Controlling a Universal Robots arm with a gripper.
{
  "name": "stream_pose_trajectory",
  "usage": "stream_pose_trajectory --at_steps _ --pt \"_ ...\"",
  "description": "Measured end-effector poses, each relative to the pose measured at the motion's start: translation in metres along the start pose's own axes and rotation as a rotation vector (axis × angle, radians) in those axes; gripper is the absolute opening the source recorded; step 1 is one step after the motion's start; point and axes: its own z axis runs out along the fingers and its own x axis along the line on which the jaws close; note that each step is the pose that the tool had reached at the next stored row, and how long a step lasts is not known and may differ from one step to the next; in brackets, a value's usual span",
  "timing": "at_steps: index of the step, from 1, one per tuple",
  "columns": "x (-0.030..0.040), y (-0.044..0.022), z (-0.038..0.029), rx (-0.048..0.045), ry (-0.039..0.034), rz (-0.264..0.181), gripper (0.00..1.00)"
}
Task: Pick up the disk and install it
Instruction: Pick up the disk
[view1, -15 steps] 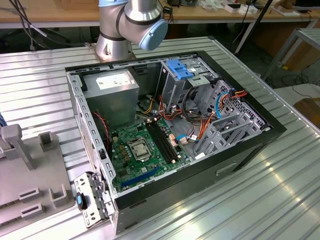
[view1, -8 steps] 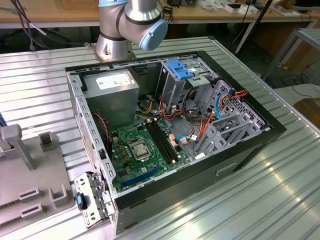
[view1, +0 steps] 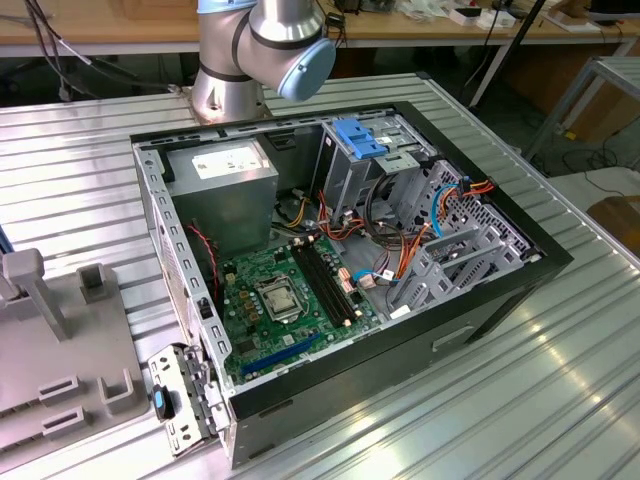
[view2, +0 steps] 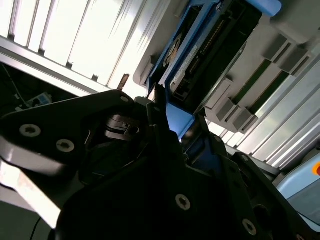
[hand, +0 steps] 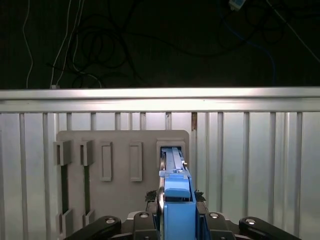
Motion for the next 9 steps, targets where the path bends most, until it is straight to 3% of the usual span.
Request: stream_pose_trajectory --at_steps 5,9 --pt "0.0003 -0.0003 -0.0056 0.0 0.0 0.0 0.37" --pt "0.0015 -0.0014 -0.0276 0.0 0.0 0.0 0.37"
